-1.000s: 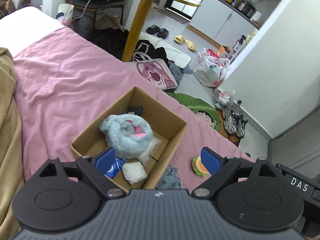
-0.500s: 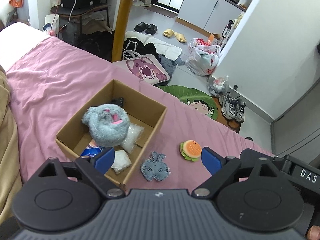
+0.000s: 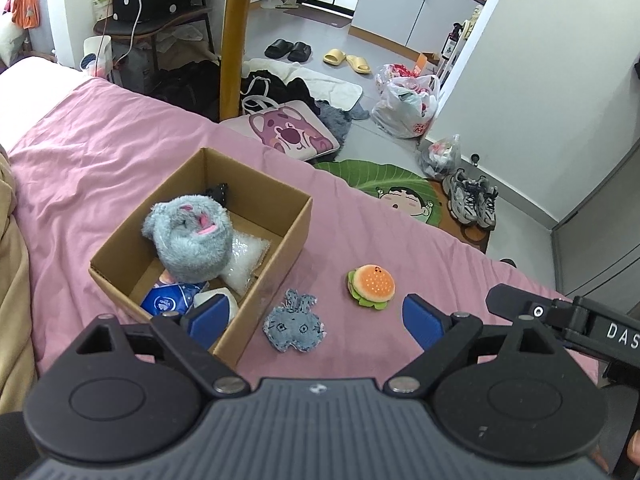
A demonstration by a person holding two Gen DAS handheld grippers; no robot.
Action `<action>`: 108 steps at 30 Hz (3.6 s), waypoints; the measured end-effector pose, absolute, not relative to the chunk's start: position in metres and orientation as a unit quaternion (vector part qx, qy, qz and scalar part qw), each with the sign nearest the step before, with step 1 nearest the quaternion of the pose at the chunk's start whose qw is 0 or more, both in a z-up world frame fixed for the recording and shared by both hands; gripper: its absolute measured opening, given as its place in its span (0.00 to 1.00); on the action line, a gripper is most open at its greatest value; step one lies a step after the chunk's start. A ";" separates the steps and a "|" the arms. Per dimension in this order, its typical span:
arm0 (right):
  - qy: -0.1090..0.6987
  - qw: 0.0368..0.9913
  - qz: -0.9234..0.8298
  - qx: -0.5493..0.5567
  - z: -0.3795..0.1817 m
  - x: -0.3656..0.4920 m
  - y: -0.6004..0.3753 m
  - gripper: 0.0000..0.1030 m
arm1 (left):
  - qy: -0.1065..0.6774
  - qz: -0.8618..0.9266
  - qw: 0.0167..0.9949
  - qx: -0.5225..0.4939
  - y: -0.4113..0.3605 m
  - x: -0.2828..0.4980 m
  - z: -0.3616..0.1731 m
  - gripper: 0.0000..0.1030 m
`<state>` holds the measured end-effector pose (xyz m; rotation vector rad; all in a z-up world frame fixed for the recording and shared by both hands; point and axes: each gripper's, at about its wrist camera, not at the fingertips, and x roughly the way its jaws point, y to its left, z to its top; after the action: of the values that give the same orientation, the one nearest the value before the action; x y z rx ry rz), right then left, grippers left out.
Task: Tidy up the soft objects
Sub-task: 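Grasp the grey denim bunny patch with the left tool while the right tool grasps the hamburger plush, then lift the bunny patch with the left tool while the right tool holds the hamburger plush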
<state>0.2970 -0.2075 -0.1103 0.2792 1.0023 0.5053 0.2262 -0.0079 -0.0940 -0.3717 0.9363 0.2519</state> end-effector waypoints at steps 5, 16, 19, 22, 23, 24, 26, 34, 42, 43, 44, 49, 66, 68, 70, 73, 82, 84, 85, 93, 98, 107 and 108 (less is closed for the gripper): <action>0.481 0.831 0.240 0.143 -0.126 0.309 -0.218 0.90 | 0.454 0.135 0.861 -0.185 -0.013 0.231 -0.105 0.90; 0.483 0.811 0.286 0.164 -0.163 0.326 -0.228 0.90 | 0.454 0.166 0.848 -0.218 -0.025 0.231 -0.142 0.90; 0.480 0.807 0.298 0.171 -0.167 0.332 -0.229 0.90 | 0.449 0.186 0.841 -0.238 -0.025 0.230 -0.154 0.90; 0.480 0.805 0.309 0.162 -0.173 0.338 -0.225 0.90 | 0.445 0.211 0.833 -0.253 -0.025 0.230 -0.165 0.89; 0.481 0.803 0.312 0.159 -0.175 0.340 -0.223 0.90 | 0.443 0.218 0.830 -0.258 -0.025 0.231 -0.168 0.89; 0.483 0.802 0.315 0.156 -0.178 0.342 -0.221 0.90 | 0.441 0.226 0.828 -0.263 -0.026 0.232 -0.172 0.89; 0.485 0.801 0.319 0.149 -0.182 0.345 -0.216 0.90 | 0.440 0.236 0.824 -0.268 -0.027 0.234 -0.178 0.88; 0.494 0.800 0.321 0.112 -0.200 0.361 -0.209 0.89 | 0.434 0.273 0.808 -0.291 -0.029 0.247 -0.207 0.87; 0.509 0.783 0.341 0.109 -0.221 0.377 -0.200 0.87 | 0.433 0.306 0.791 -0.305 -0.023 0.255 -0.232 0.87; 0.511 0.781 0.342 0.109 -0.223 0.378 -0.198 0.86 | 0.433 0.309 0.790 -0.306 -0.023 0.256 -0.235 0.87; 0.513 0.780 0.342 0.108 -0.226 0.380 -0.197 0.86 | 0.434 0.309 0.789 -0.305 -0.022 0.258 -0.237 0.87; 0.518 0.777 0.343 0.105 -0.240 0.386 -0.189 0.85 | 0.444 0.309 0.788 -0.293 -0.023 0.264 -0.247 0.83; 0.520 0.782 0.341 0.045 -0.253 0.379 -0.158 0.44 | 0.429 0.312 0.794 -0.296 -0.020 0.263 -0.255 0.34; 0.526 0.780 0.337 0.043 -0.251 0.378 -0.158 0.40 | 0.430 0.306 0.794 -0.302 -0.019 0.263 -0.251 0.31; 0.533 0.777 0.331 0.044 -0.248 0.378 -0.159 0.37 | 0.427 0.299 0.796 -0.308 -0.019 0.260 -0.247 0.29; 0.541 0.774 0.326 0.045 -0.241 0.375 -0.160 0.36 | 0.423 0.288 0.801 -0.311 -0.019 0.257 -0.240 0.28; 0.531 0.787 0.313 0.036 -0.211 0.359 -0.158 0.36 | 0.413 0.260 0.822 -0.293 -0.027 0.247 -0.213 0.27; 0.526 0.789 0.316 0.031 -0.204 0.355 -0.159 0.36 | 0.414 0.252 0.826 -0.288 -0.028 0.245 -0.207 0.27; 0.525 0.790 0.315 0.029 -0.201 0.354 -0.159 0.36 | 0.414 0.246 0.829 -0.284 -0.029 0.244 -0.203 0.27; 0.504 0.804 0.314 0.027 -0.176 0.342 -0.167 0.36 | 0.417 0.217 0.845 -0.257 -0.036 0.239 -0.181 0.27; 0.489 0.812 0.316 0.031 -0.162 0.334 -0.173 0.36 | 0.418 0.199 0.853 -0.242 -0.039 0.236 -0.166 0.27; 0.467 0.827 0.313 0.032 -0.141 0.320 -0.179 0.36 | 0.415 0.175 0.865 -0.222 -0.031 0.225 -0.136 0.27; 0.463 0.828 0.315 0.030 -0.138 0.319 -0.178 0.36 | 0.415 0.172 0.866 -0.219 -0.029 0.224 -0.133 0.27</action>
<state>0.3187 -0.1782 -0.1383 0.0641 0.9824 0.6677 0.2241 -0.0289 -0.1331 -0.4589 0.8683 0.3602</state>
